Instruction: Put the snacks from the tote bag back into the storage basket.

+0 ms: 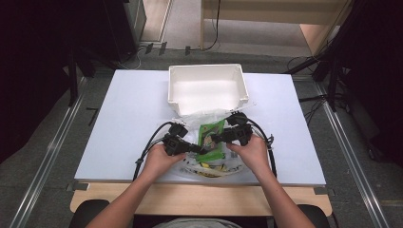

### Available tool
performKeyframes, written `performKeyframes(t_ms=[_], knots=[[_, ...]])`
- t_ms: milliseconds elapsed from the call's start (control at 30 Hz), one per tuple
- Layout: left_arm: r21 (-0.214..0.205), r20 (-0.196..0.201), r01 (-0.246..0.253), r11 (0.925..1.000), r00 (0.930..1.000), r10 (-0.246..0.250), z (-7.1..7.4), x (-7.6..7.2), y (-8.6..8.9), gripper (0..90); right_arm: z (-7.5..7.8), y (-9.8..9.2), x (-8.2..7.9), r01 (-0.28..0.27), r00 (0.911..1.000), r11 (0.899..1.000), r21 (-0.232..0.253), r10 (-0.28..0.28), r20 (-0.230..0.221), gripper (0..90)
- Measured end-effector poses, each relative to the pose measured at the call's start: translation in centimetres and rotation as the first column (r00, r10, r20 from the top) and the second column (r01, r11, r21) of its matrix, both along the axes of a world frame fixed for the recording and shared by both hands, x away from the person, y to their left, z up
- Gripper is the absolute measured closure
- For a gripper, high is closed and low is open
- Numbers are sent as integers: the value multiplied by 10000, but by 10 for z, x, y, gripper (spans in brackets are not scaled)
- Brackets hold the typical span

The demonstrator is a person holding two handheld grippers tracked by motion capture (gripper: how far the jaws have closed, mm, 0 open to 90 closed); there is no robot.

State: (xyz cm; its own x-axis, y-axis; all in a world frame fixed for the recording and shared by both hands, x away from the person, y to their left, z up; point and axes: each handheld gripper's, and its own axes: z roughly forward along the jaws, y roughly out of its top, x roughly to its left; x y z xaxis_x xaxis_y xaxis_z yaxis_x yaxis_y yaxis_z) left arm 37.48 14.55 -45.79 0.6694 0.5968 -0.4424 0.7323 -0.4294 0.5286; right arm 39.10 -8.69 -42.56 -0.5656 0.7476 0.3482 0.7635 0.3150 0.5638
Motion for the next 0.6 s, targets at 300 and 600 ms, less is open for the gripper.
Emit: performKeyframes(t_ms=[300, 600], knots=[[-20, 170, 97, 10000, 9998, -96, -1, 2, -3, 900, -14, 6, 6, -311, 9982, 9995, 79, 314, -508, 477], [110, 182, 51, 9999, 9998, -53, -2, 2, -2, 895, -11, 0, 4, -455, 9963, 9984, 327, 478, -719, 534]])
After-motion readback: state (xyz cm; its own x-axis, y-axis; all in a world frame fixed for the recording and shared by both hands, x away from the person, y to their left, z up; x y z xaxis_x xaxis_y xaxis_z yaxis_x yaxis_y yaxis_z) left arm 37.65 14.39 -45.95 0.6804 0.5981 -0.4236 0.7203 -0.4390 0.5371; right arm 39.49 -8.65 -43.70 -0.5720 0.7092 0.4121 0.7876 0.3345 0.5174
